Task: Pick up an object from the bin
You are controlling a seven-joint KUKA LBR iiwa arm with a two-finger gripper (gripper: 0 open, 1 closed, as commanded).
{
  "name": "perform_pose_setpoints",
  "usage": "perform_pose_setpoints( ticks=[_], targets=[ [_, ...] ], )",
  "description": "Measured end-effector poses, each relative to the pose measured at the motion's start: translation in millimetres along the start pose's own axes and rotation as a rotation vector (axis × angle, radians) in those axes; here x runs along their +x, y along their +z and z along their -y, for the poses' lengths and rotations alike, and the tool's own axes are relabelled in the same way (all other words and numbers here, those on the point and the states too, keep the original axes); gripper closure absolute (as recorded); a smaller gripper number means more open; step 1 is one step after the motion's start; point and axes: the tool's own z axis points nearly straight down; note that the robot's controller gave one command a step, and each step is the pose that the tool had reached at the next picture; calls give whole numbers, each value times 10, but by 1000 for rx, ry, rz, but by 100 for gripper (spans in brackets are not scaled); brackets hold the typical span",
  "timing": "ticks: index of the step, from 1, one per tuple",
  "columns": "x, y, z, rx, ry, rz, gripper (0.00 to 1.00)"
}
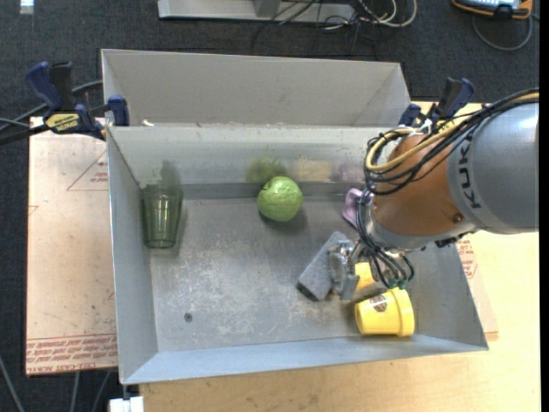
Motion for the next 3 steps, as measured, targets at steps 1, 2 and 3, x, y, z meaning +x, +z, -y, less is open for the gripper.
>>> perform_pose_setpoints(
  ticks=[1,2,3],
  targets=[
    [26,51,9,2,-1,-3,0],
    [27,52,12,3,-1,-2,0],
    [6,59,31,1,61,-2,0]
  ],
)
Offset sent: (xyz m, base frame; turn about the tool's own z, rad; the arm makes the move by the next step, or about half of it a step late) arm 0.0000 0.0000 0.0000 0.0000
